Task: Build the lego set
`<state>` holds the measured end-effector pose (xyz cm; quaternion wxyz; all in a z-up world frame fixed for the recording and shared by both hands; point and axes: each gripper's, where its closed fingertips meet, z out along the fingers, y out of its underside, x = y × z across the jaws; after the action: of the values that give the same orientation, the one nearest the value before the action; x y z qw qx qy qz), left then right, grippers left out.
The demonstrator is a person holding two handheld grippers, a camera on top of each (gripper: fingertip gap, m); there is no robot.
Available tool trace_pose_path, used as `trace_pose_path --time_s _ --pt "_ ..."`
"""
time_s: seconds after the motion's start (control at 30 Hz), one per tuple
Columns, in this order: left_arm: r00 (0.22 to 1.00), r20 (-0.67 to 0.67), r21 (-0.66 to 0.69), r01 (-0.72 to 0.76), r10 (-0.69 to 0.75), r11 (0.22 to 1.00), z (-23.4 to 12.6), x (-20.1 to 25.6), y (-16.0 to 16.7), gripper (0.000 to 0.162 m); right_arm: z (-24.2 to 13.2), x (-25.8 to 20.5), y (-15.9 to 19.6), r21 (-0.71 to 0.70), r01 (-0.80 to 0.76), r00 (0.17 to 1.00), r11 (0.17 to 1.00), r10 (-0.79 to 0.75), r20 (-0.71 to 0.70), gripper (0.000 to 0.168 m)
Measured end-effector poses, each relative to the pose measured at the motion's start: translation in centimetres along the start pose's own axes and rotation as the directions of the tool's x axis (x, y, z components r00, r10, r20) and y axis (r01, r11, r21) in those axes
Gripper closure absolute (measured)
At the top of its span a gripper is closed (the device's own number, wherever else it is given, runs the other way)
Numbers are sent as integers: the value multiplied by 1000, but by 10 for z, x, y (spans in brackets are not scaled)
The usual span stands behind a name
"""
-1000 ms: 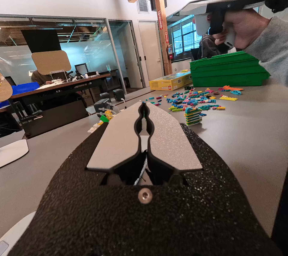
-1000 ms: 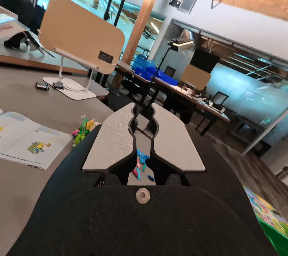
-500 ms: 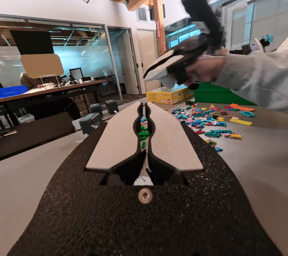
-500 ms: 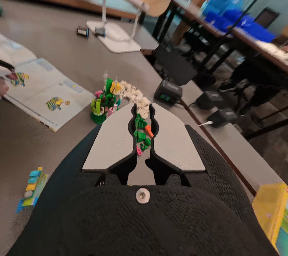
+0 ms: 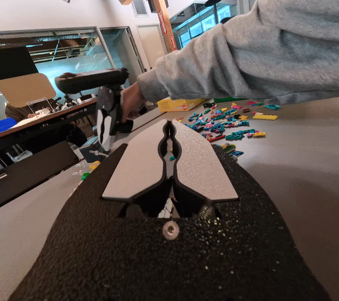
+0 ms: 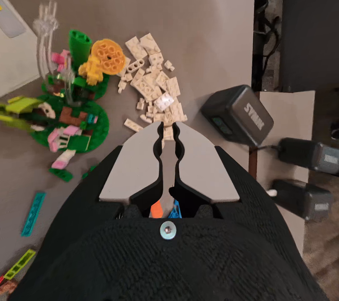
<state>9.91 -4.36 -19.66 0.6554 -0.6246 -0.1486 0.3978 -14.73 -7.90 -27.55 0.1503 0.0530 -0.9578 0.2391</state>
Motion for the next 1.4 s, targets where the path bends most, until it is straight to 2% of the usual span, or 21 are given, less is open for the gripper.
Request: trace_pose_path --time_s 0.1,0.2,0.27,0.33,0.43,0.6,0.7,0.77,0.83,0.9,1.0,1.1,1.2,1.33,1.4 --pt "996 45 -22 79 -78 997 -1 -14 6 162 16 2 -24 8 21 997 1000 -21 73 159" --pt "970 75 -64 235 -230 970 -3 -29 20 162 31 7 -41 -31 89 993 996 -86 84 160" --pt "957 107 -80 278 -269 957 -7 -39 26 162 41 0 -54 -35 27 987 999 -21 162 160" --pt "960 121 -76 263 -253 962 -9 -44 26 162 51 -12 -59 -76 2 966 997 17 257 150" --pt "971 114 -78 221 -212 972 -10 -42 24 162 65 -13 -50 -139 180 956 974 -140 259 142" --pt "979 101 -83 188 -179 979 -11 -39 24 162 73 -16 -47 -161 261 931 952 -204 303 143" --pt "973 96 -86 216 -208 973 -11 -39 25 162 76 -16 -43 -188 295 922 937 -227 315 152" --pt "967 96 -85 244 -236 966 -11 -40 26 162 75 -16 -45 -174 307 918 936 -243 314 153" --pt "954 108 -74 288 -279 955 -12 -44 27 162 67 -16 -54 -102 356 908 929 -318 273 153" --pt "933 142 -38 338 -330 940 -15 -54 25 162 49 -21 -73 30 435 884 900 -433 176 153" --pt "894 210 74 390 -397 918 -28 -78 16 162 1 -39 -108 194 603 796 774 -599 -84 153" --pt "841 288 170 425 -458 889 -43 -104 13 157 -51 -75 -129 251 726 687 640 -664 -295 153" --pt "814 257 208 480 -521 852 -45 -109 9 140 -91 -112 -139 247 805 587 539 -666 -460 153" --pt "804 160 194 543 -572 817 -37 -96 -1 120 -114 -153 -134 131 875 456 467 -700 -550 153" --pt "816 129 195 536 -564 821 -36 -89 -8 125 -119 -167 -129 63 898 390 435 -722 -572 153"
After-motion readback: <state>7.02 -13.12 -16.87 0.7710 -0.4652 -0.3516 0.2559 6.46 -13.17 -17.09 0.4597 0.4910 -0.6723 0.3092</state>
